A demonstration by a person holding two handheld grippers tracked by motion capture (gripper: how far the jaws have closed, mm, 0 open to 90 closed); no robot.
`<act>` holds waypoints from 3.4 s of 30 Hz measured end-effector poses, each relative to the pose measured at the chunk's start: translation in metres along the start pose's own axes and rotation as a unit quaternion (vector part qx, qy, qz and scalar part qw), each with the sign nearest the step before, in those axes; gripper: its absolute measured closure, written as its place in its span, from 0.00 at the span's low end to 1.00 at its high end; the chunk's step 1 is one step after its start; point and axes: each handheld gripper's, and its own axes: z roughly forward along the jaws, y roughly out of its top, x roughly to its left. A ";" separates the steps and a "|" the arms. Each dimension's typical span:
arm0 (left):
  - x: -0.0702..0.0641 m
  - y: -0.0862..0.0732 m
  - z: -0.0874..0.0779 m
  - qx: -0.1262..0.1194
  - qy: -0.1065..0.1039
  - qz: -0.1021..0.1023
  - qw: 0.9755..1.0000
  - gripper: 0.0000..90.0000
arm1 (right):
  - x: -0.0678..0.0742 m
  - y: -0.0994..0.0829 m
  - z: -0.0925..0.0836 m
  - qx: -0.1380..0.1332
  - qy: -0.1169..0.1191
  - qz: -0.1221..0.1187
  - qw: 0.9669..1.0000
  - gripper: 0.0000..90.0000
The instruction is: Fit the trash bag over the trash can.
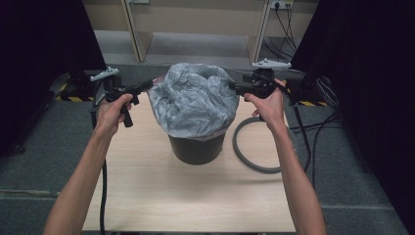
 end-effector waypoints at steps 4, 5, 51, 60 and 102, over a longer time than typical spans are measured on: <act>0.007 -0.014 0.006 0.016 0.012 0.007 1.000 1.00 | -0.001 -0.005 0.002 0.005 0.004 0.003 1.000 0.39; 0.008 -0.018 0.007 0.021 0.020 0.012 1.000 1.00 | -0.001 -0.007 0.003 0.007 0.005 0.005 1.000 0.39; 0.017 -0.168 -0.087 0.157 0.067 0.108 0.980 0.20 | 0.032 0.016 -0.026 -0.010 0.028 -0.018 0.999 0.32; 0.028 -0.202 -0.093 0.201 0.085 0.108 0.970 0.20 | 0.052 0.027 -0.015 -0.005 0.037 -0.036 0.999 0.32; 0.036 -0.221 -0.084 0.261 0.112 0.145 0.948 0.15 | 0.115 0.079 0.076 0.076 0.005 -0.088 0.993 0.29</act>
